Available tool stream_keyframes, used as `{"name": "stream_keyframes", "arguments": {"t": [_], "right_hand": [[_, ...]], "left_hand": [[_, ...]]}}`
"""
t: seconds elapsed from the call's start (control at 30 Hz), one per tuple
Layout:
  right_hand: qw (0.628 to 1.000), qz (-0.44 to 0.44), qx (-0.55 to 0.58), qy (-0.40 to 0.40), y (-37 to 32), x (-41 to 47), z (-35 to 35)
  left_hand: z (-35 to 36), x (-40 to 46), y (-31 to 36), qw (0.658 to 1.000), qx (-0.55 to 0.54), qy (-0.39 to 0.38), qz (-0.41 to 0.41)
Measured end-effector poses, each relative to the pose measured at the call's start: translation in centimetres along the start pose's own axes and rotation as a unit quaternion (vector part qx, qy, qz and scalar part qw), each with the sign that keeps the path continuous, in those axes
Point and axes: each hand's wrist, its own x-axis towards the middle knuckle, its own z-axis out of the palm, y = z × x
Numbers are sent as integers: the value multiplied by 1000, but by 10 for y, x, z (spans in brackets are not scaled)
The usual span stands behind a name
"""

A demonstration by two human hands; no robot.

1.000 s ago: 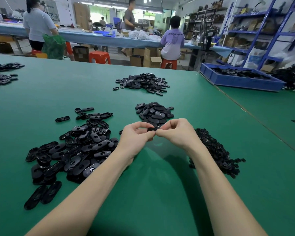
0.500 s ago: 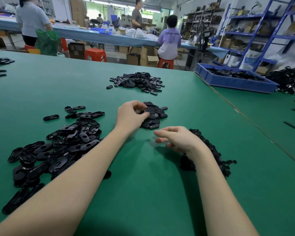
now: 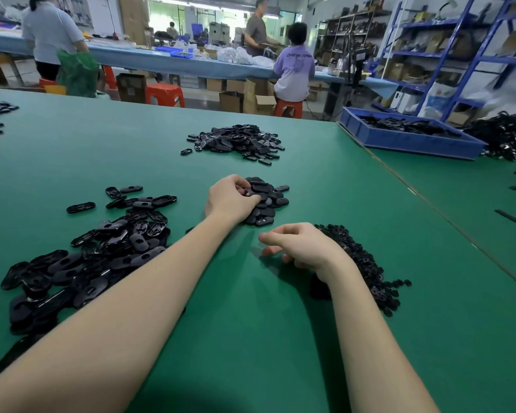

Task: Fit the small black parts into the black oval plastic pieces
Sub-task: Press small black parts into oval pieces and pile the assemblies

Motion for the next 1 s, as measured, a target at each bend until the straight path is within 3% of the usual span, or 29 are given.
{"name": "stream_keyframes", "arguments": {"t": [0.17, 0.37, 0.6, 0.8, 1.0], "right_hand": [[1000, -5, -8, 2, 1, 0, -1], [999, -23, -43, -2, 0, 0, 5], [995, -58, -76, -11, -3, 2, 18], [986, -126, -105, 15, -12, 4, 42], [977, -154, -148, 11, -20, 2, 56]], "left_hand": [[-13, -44, -5, 996, -32, 34, 75], [-29, -87, -17, 989, -11, -47, 138], [-56, -79, -27, 987, 60, -23, 146], [-73, -73, -36, 985, 121, -30, 122], [-104, -64, -46, 977, 198, 15, 78]]}}
